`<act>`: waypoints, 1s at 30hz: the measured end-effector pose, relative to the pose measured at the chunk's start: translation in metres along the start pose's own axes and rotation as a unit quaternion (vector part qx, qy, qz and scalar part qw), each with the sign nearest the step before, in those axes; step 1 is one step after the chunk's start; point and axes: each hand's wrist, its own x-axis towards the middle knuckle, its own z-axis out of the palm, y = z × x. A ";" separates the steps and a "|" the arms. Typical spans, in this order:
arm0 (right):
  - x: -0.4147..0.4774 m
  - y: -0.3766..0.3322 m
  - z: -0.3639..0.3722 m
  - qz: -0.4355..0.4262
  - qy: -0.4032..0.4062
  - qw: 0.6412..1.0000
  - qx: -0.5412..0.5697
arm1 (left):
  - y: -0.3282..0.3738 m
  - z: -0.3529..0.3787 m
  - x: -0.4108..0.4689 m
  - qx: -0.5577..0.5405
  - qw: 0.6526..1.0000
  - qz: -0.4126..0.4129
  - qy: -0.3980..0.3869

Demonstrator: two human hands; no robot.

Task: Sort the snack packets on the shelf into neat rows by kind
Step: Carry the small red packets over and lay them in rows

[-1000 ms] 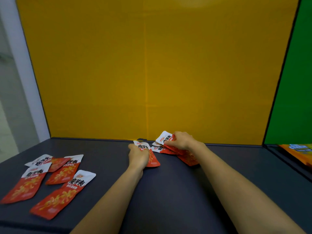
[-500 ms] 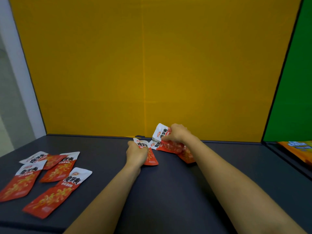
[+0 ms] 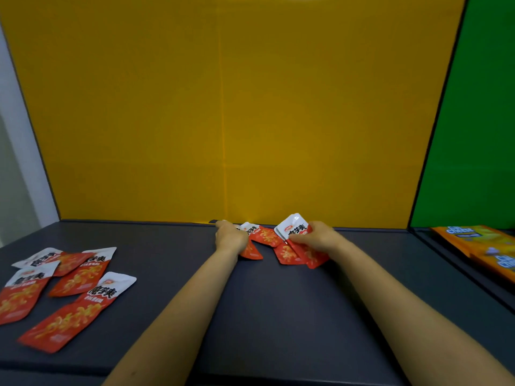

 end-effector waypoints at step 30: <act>0.001 0.008 -0.001 0.043 0.042 0.988 0.142 | 0.004 0.000 0.008 -0.207 0.963 0.004 -0.172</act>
